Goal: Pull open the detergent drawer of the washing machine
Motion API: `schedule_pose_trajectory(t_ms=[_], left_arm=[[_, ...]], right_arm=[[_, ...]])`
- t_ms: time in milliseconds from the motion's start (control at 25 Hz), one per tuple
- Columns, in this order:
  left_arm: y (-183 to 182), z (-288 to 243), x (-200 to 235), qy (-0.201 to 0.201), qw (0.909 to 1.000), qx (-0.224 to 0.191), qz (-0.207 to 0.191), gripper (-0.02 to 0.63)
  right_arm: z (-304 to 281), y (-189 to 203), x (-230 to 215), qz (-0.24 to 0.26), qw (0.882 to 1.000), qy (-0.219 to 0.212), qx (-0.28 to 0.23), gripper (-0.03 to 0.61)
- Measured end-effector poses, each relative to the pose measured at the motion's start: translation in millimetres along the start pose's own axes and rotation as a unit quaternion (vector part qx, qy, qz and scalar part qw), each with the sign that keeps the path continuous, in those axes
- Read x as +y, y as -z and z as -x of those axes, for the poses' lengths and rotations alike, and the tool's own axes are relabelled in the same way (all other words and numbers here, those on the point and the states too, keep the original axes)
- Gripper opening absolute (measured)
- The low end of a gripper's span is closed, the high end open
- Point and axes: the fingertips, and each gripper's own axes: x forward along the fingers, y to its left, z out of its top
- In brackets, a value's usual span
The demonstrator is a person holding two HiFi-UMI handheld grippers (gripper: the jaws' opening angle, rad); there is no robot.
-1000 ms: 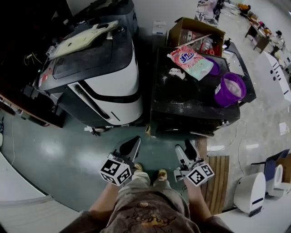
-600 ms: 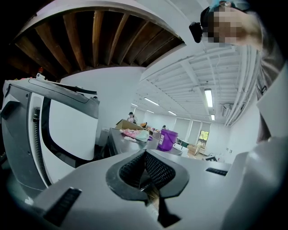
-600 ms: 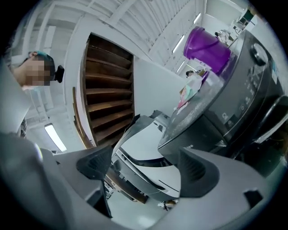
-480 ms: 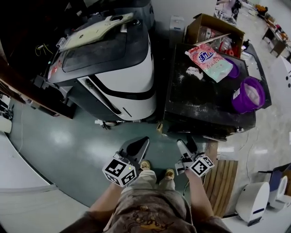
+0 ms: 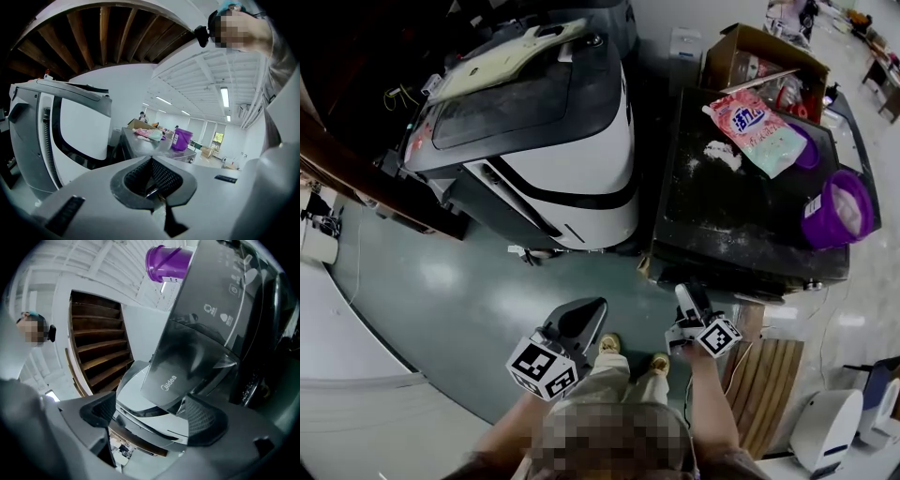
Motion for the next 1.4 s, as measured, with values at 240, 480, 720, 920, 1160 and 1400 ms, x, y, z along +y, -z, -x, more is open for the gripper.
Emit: schedule_pose_trajectory(t_ms=[240,480,720,920,1160,1400], left_arm=[[12.8,-4.0,0.1,-0.002,0.9999,0.010,0.003,0.023],[13.3,-3.4,8.6,-0.019,0.9996,0.020,0.010,0.023],[19.1,-5.1,15.8,-0.028,0.9990,0.027,0.021,0.023],[20.8,-7.6,18.5,-0.024,0.9992,0.026,0.020,0.023],[23.9,-2.6,26.9,-0.033,0.9986,0.033,0.024,0.023],[25.9,-3.5,28.6,-0.028,0.9986,0.040,0.022,0.023]], right_arm=[[-11.1,9.8,-27.6,-0.022,1.000,-0.001,0.000,0.451],[-22.1,4.0,-38.1,-0.038,0.999,-0.017,-0.026,0.448],[-31.2,-3.9,-40.2,-0.048,0.997,-0.035,-0.045,0.437],[-34.1,-10.6,-44.2,-0.060,0.995,-0.046,-0.066,0.416],[-31.5,-13.8,-49.5,-0.080,0.991,-0.057,-0.087,0.388],[-27.7,-18.6,-53.9,-0.099,0.987,-0.057,-0.115,0.370]])
